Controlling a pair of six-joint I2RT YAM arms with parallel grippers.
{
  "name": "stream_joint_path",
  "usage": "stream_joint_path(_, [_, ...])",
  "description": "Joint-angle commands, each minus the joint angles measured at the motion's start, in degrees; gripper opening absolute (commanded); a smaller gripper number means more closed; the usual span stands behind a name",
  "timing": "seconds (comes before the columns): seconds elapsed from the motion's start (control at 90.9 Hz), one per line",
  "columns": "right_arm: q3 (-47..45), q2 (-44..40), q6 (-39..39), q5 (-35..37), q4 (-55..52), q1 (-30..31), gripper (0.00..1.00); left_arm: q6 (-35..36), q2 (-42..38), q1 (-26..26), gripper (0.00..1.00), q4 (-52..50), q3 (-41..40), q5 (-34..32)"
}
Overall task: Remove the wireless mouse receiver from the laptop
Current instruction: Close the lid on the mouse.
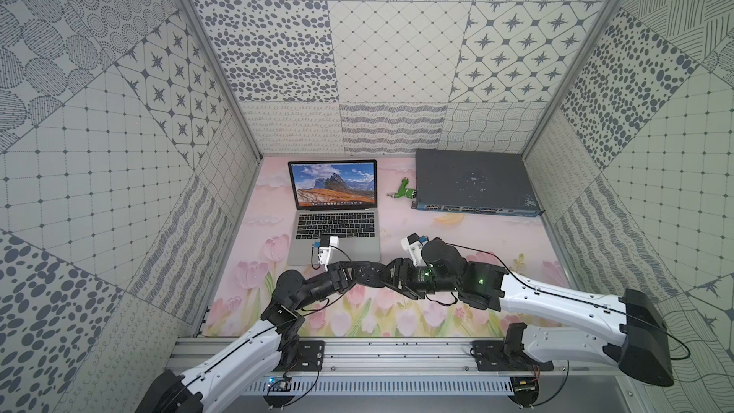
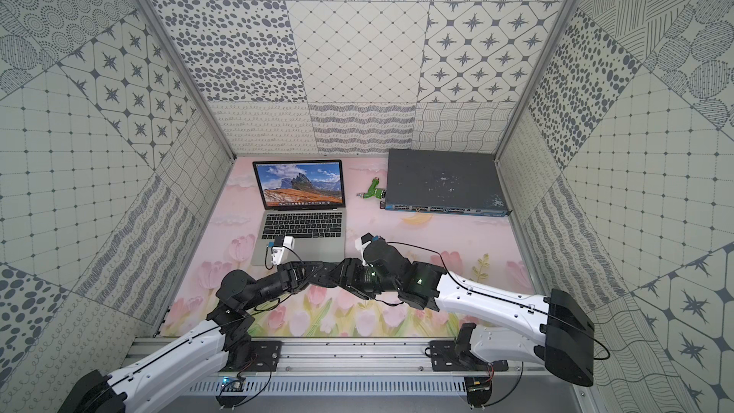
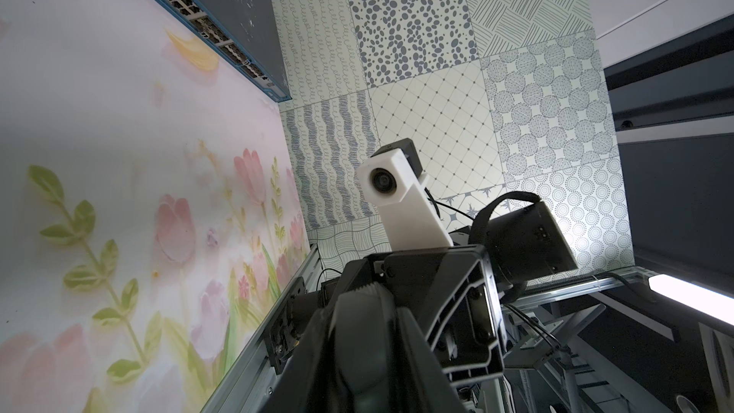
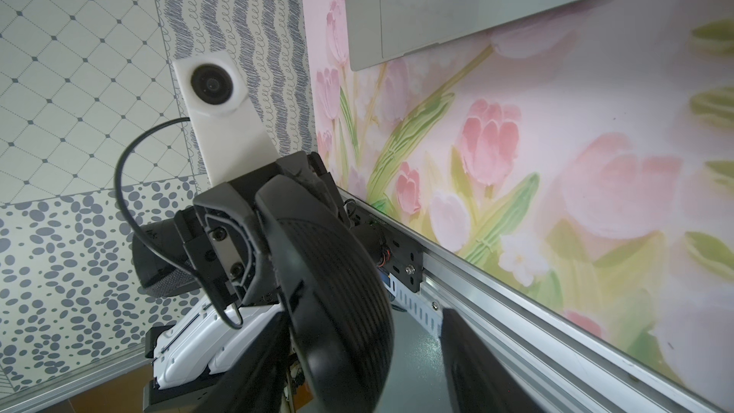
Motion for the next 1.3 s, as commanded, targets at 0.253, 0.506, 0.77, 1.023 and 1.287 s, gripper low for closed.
stream_joint_path(0.253, [2.0,1.1,-4.4,0.6,-3.7,-0.5,0.62,-1.1,-0.3,0.2,0.11,4.6,0.1,-0.1])
stream_joint_path(0.506, [3.5,1.6,-5.9,1.3,-5.7,-0.5,0.64,-0.6,-0.3,0.2,0.11,4.1,0.1,-0.1])
stream_joint_path(0.77, [4.6,2.6,-6.6,1.3,-5.8,-0.5,0.64,-0.8,-0.4,0.2,0.11,4.1,0.2,-0.1])
stream_joint_path(1.023, [4.3,3.6,-7.2,1.4,-6.1,-0.5,0.64,-0.7,-0.4,0.2,0.11,4.1,0.0,-0.2])
stream_joint_path(1.287, [4.7,2.8,-7.9,2.3,-6.0,-0.5,0.67,-0.7,-0.3,0.2,0.11,4.0,0.0,-0.2])
